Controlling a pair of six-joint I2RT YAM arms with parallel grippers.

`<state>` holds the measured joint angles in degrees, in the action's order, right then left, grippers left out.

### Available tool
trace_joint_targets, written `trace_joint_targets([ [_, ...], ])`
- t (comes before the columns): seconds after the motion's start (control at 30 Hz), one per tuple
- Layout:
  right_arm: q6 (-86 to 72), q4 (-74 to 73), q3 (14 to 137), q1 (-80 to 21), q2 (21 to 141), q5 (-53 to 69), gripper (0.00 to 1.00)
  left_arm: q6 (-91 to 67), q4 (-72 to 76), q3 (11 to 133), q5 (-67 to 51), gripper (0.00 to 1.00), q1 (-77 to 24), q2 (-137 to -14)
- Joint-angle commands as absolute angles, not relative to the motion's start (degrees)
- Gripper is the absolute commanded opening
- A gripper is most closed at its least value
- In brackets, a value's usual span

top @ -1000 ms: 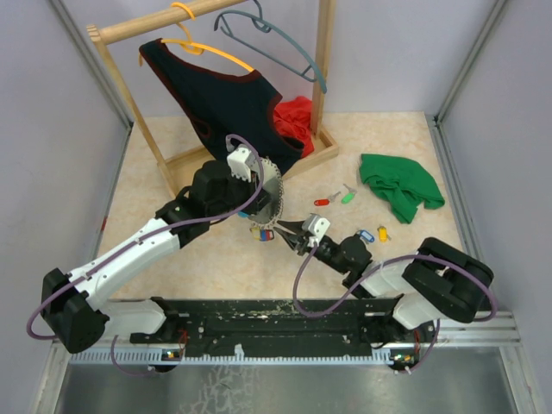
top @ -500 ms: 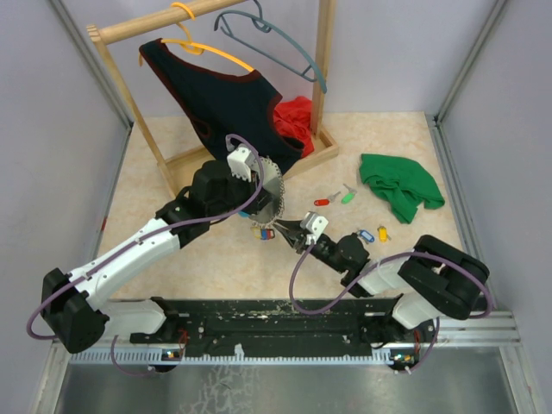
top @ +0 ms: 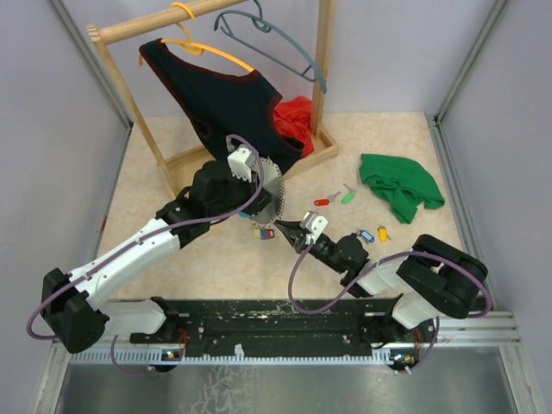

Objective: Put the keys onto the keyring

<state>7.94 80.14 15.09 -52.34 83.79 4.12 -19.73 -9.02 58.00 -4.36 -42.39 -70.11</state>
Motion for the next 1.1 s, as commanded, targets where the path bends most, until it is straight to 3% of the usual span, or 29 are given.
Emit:
trace_joint_targets([
  [0.0,7.7,83.9,17.0,-53.0,84.1,3.9,0.06,-20.2,-6.5,57.9,-5.0,0.0,-42.7,-68.6],
  [0.13,7.7,83.5,16.5,-53.0,83.0,4.0,0.0,-20.6,-6.6,57.2,-3.4,0.0,-42.7,-68.3],
  [0.7,8.5,79.8,13.7,-52.9,78.0,5.8,0.0,-33.7,-2.7,50.3,1.1,0.13,-42.5,-68.3],
  [0.9,7.6,78.6,12.5,-52.9,79.2,6.7,0.0,-35.8,2.8,46.4,0.7,0.0,-42.5,-67.0],
  [1.07,6.4,72.8,12.1,-52.9,77.8,8.2,0.03,-32.4,3.8,46.6,0.3,0.0,-42.5,-66.2],
])
